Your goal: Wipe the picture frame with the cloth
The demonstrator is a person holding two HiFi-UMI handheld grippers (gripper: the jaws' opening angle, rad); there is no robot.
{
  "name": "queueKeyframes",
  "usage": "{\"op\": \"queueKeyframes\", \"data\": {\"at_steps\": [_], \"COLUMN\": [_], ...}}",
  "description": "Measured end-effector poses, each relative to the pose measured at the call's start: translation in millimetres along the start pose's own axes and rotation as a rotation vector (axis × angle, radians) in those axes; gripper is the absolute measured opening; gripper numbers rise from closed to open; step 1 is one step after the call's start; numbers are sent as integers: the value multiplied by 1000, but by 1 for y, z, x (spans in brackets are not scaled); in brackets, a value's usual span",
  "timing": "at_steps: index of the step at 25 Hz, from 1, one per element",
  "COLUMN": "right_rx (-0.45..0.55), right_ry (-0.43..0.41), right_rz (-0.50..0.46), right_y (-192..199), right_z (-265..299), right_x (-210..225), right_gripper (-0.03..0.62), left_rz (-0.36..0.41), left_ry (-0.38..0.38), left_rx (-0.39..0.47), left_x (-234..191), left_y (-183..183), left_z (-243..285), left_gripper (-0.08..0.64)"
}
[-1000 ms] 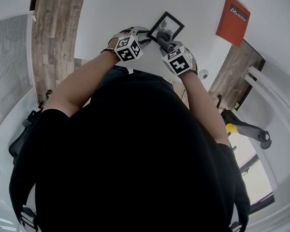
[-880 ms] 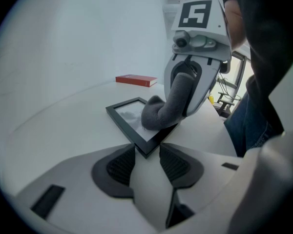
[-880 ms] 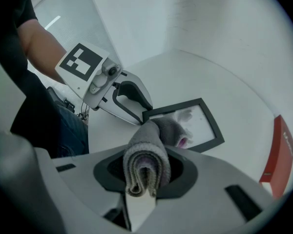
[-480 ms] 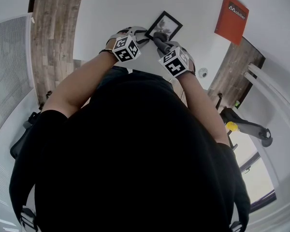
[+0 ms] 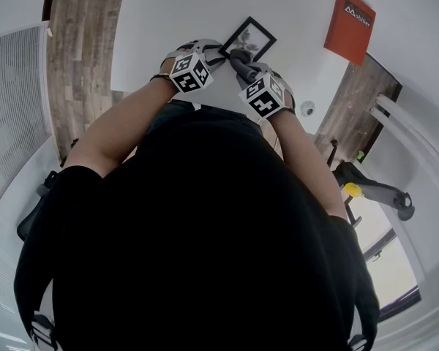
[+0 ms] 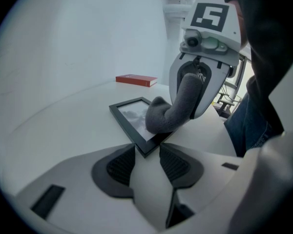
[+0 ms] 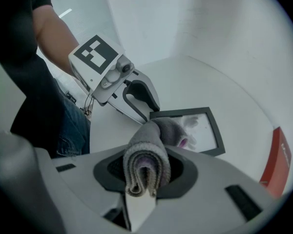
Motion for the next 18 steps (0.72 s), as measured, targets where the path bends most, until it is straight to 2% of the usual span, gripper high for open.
{"op": "queueKeyframes", "data": {"at_steps": [4, 9, 12, 18], "right_rx": [42, 120, 159, 203], "right_ry": [1, 9, 19, 67], "right_rz": [64, 197, 274, 357], "right_y": [1, 2, 2, 13], "right_z": [-6, -16, -25, -40], "right_x": [2, 3, 2, 5], "right_gripper": [106, 106, 106, 106], "left_rz": [-26, -37, -55, -47], "left_ry": [13, 48, 40, 36], "left_rx": [-24, -79, -82, -84], "left_x": [-1, -8, -10, -11], "left_y": [-1, -6, -5, -4], "left_z": [2, 0, -8, -32], "left_gripper": [163, 166, 169, 167]}}
Point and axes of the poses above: the fingertips, and each gripper's own axes: z forward along the fingers, x to its right, y out of its underside, the point moved 7 cm from there along -z, backward along the fingers, and after that the axes turned 7 degrees about x, right-handed, at the moved point
